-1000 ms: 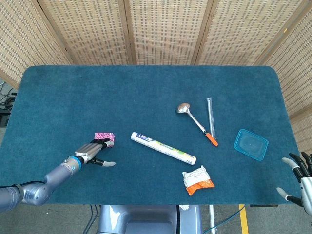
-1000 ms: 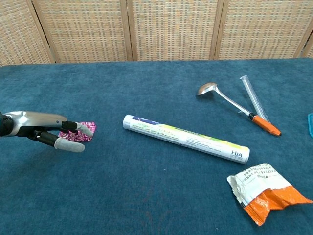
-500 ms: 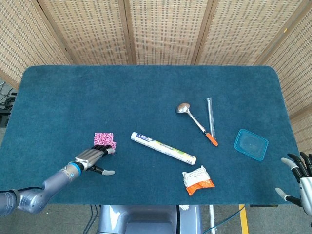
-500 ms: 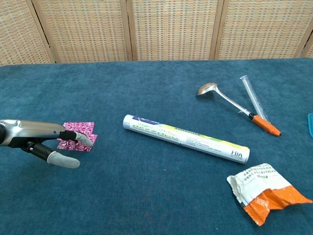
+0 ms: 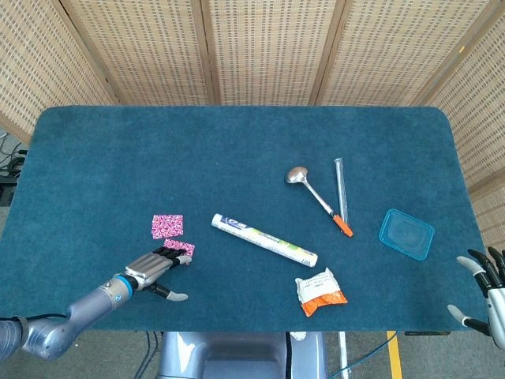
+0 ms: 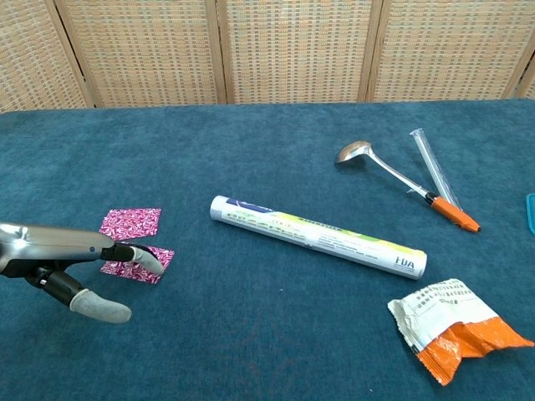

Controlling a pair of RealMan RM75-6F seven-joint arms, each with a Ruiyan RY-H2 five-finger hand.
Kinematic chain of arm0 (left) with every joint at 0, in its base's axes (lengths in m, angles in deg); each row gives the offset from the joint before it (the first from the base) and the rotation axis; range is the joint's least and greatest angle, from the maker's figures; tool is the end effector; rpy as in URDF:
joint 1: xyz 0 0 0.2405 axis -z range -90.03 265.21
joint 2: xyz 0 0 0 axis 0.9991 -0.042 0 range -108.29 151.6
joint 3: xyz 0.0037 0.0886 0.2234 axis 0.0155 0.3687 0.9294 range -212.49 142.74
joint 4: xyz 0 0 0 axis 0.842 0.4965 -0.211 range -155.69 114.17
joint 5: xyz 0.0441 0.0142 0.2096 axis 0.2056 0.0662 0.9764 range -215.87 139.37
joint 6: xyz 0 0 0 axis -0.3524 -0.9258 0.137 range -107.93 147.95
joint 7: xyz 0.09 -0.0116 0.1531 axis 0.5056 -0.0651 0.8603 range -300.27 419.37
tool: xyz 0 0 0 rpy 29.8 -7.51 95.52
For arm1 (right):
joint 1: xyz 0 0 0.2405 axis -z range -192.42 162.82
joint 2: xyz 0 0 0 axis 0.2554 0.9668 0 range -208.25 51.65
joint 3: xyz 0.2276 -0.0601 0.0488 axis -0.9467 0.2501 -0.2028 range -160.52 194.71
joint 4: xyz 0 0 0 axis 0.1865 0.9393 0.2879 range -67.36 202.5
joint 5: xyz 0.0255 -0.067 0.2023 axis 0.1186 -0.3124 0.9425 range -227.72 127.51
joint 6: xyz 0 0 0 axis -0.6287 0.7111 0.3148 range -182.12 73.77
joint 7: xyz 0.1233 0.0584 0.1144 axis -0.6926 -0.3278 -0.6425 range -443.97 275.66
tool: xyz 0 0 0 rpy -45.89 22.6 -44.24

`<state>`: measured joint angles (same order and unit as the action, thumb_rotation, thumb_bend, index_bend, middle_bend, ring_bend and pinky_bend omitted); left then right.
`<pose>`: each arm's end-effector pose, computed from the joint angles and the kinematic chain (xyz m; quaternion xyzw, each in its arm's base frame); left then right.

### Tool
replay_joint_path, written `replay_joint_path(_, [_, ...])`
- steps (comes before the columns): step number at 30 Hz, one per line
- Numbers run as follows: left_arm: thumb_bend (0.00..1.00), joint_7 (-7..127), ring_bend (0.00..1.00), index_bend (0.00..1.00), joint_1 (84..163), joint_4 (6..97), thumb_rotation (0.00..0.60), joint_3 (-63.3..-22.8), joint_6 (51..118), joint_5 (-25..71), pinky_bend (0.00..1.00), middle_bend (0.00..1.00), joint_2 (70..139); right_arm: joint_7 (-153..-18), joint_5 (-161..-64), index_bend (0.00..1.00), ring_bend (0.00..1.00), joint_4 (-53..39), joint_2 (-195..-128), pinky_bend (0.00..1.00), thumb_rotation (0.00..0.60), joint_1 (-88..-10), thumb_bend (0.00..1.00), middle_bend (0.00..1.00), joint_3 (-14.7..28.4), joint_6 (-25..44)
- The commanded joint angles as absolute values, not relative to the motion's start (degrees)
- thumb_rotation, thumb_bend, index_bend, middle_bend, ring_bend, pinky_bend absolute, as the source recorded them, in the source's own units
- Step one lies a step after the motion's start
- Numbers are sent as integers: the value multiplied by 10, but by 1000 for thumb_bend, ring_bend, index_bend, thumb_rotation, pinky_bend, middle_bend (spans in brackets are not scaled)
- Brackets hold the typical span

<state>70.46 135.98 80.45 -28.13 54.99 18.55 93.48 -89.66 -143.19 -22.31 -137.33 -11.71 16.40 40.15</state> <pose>-0.1876 0.2746 -0.0427 -0.8156 -0.4964 -0.1533 0.2549 -0.3100 -0.1632 0.1888 0.5909 -0.3567 0.3969 0.6050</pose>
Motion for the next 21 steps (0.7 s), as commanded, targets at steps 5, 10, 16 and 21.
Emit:
replay_joint_path(5, [0,702,0,75,1348,811,166,-292,586,195,0,0,927,-900,-1433,217,0,-220,-1374,0,600,-116,2,179,164,403])
replay_joint_path(10, [0,695,0,75,1344,787,167,-302,595,187,0,0,938,-900,-1432,218,0,-220,-1374,0,600,-116,2,179,164,404])
replay_joint_path(16, [0,680,0,75,1350,736,167,-316,573,158,0,0,965,-895,-1432,218,0,-224,-1373,0,600,-115,2,179,164,404])
replay_joint_path(21, [0,677,0,75,1354,706,166,-322,563,144,0,0,984,-892,-1432,217,0,-228,-1370,0,600,-115,2,179,164,402])
